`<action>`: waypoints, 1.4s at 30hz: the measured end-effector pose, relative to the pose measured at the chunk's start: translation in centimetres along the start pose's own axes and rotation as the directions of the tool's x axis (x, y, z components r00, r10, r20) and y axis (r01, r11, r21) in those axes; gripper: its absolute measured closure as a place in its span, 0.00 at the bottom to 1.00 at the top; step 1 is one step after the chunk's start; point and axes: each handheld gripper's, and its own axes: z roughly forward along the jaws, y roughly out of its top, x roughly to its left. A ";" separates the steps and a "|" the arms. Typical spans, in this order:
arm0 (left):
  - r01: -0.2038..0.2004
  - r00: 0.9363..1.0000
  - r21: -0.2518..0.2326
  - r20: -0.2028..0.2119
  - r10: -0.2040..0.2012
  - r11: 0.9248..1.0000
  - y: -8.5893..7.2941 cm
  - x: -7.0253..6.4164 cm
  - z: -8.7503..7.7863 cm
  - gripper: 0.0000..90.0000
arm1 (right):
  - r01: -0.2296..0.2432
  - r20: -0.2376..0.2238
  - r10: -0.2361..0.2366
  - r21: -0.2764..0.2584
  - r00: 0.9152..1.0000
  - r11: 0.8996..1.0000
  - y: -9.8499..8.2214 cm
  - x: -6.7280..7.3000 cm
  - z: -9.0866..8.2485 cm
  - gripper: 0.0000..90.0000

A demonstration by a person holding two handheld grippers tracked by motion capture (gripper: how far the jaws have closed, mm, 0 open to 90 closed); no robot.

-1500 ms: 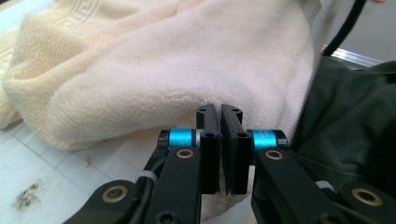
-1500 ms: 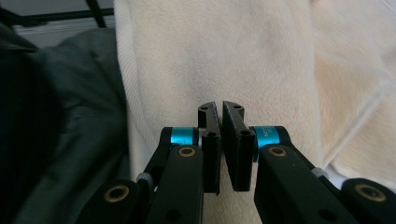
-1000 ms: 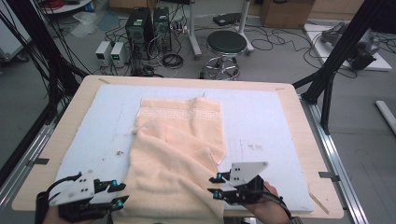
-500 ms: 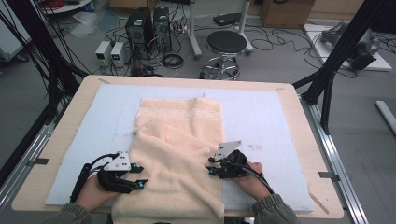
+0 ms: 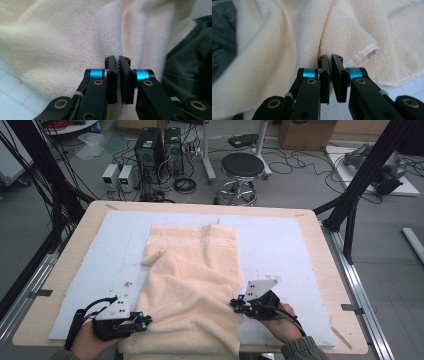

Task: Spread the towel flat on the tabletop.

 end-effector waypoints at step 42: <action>0.100 0.995 -0.048 0.024 -0.099 0.994 1.7 3.5 2.8 0.81 | -0.091 -0.050 0.094 0.055 0.994 0.994 -1.9 -1.9 -0.5 0.82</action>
